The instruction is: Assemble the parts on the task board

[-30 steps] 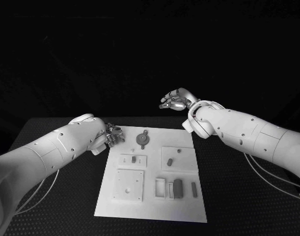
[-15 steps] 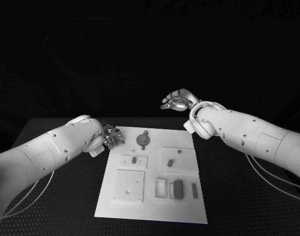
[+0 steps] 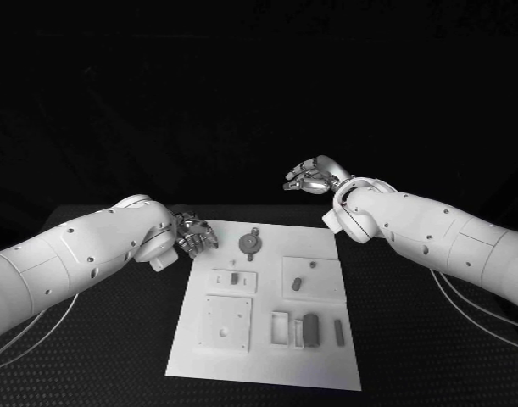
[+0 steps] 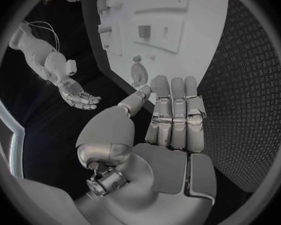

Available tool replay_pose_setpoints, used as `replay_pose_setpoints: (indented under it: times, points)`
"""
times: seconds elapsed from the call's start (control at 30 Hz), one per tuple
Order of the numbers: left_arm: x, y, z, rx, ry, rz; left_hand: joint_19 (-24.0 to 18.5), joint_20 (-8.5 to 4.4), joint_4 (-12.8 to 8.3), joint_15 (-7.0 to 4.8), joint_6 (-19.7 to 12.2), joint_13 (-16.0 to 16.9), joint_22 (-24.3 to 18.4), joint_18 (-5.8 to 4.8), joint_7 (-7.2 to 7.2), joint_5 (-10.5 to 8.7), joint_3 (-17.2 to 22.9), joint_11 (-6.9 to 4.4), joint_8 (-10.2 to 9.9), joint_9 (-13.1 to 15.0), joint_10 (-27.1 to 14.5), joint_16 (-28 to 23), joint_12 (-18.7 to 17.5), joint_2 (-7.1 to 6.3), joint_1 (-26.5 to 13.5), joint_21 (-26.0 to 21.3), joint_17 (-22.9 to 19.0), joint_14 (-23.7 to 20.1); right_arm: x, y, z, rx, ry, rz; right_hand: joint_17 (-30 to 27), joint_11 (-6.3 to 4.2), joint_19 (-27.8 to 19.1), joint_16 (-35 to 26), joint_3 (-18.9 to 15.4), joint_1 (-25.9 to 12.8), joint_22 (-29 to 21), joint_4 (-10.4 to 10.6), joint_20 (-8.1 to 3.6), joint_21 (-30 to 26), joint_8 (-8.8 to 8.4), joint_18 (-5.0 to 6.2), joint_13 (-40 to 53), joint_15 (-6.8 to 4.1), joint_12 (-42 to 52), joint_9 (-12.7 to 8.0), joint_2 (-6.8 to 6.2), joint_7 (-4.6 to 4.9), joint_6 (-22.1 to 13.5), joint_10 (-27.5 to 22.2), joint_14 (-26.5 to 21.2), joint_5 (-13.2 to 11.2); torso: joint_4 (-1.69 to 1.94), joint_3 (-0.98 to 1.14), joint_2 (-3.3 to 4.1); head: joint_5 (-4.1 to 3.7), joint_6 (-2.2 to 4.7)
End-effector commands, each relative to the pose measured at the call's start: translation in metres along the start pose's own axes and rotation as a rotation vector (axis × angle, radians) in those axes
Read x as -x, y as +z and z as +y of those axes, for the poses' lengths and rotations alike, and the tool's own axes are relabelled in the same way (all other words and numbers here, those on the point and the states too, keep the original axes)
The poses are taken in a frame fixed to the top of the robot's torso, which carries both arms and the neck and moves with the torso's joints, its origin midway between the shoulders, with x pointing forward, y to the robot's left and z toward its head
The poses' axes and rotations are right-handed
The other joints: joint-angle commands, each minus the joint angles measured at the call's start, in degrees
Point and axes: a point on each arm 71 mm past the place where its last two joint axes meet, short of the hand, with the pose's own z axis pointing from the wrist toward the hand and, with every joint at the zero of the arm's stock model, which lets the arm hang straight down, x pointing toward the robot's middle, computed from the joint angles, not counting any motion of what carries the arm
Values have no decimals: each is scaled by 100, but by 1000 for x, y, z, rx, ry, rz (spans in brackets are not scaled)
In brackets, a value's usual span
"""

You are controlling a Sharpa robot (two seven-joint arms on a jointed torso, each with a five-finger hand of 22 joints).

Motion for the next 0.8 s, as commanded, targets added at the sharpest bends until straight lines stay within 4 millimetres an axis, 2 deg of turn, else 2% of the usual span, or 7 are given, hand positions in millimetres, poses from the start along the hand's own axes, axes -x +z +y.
replay_pose_setpoints:
  times: [0.03,0.43,0.63,0.8]
  points:
    - [-3,-6,2,-3,-22,7,46,11,3,-1,136,-6,8,-15,-99,-15,29,-10,17,116,13,21,28,-22,24,30,-10,56,-1,-1,-1,5,3,11,9,30,-23,-35,-2,-21,9,10,-3,-21,20,-83,-6,-8,-32,-10,-21,64,-50,-5,-49,-9,-7,3,8,31,30]
    - [-10,-28,13,-9,-15,-3,54,8,3,-3,147,-6,20,-15,-105,-34,29,-15,25,120,26,27,31,-30,24,30,-14,62,-2,-4,-9,-11,6,15,12,30,-21,-36,-1,-20,15,10,-4,-26,22,-83,-6,-8,-32,-13,-21,64,-51,-4,-49,-9,-12,2,9,41,48]
    - [-13,-32,18,10,19,-16,62,5,4,-5,157,-5,28,-14,-109,-37,28,-19,31,121,38,33,34,-38,24,31,-16,69,-2,-5,-12,-17,7,16,13,30,-20,-37,-1,-20,18,9,-4,-29,23,-83,-6,-8,-33,-15,-22,64,-51,-4,-50,-9,-12,4,15,40,33]
    - [-25,-34,19,19,56,6,73,3,5,-8,169,-5,38,-13,-115,-22,27,-24,37,123,53,42,38,-43,15,32,-19,80,-2,-6,-13,-18,7,17,14,30,-19,-37,0,-19,21,9,-5,-32,24,-83,-6,-8,-33,-16,-21,64,-51,-4,-50,-8,-11,2,18,36,7]
